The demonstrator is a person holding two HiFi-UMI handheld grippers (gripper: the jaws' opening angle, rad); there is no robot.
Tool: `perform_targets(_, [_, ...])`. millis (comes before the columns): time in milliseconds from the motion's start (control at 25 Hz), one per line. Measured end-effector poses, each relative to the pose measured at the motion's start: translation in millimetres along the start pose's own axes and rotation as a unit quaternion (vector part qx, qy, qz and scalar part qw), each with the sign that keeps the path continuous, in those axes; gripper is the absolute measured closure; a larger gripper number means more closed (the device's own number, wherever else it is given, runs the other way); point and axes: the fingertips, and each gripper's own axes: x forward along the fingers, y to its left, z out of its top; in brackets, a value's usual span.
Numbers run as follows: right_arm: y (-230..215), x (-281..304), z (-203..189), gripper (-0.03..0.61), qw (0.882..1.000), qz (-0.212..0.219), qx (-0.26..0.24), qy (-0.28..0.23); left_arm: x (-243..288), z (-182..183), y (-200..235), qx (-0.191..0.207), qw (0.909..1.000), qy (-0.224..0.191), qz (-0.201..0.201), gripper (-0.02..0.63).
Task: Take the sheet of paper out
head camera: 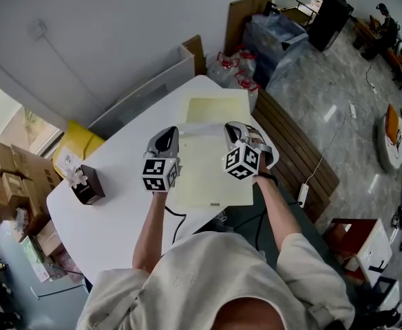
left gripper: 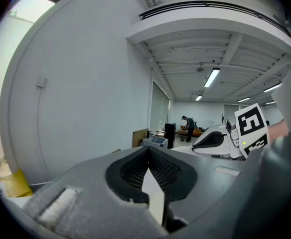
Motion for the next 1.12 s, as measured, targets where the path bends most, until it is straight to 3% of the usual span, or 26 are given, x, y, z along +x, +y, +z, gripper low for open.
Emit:
perform_targets(120, [-17,-9,6,0.574,0.998,-0.007,0.064,-0.020,-2,8,0,0.002,1.0000,-0.008,0.004,0.612])
perform_targets(280, [-45,-22,17,0.574,0.986,-0.020,0.154,-0.058,-1,14,2,0.009,0.9998,-0.015,0.009,0.612])
perform_targets(440, [-64,-34,22,0.574,0.965,-0.026,0.240,-0.102,0,14,-3,0.013,0.9998,-0.016,0.008,0.612])
perform_targets(640, [-82,-46,15,0.574,0.931,-0.033,0.333,-0.147,2,18,-10,0.014,0.9998,-0.016,0.004,0.612])
perform_targets(760, [-86,-53,8,0.574,0.918,-0.042,0.359,-0.163,3,20,-15,0.007,0.9999,-0.016,-0.001,0.612])
perform_targets(1120, [-70,-77,-34,0.575,0.898,-0.074,0.404,-0.156,3,21,-22,0.018,0.9997,-0.017,0.000,0.612])
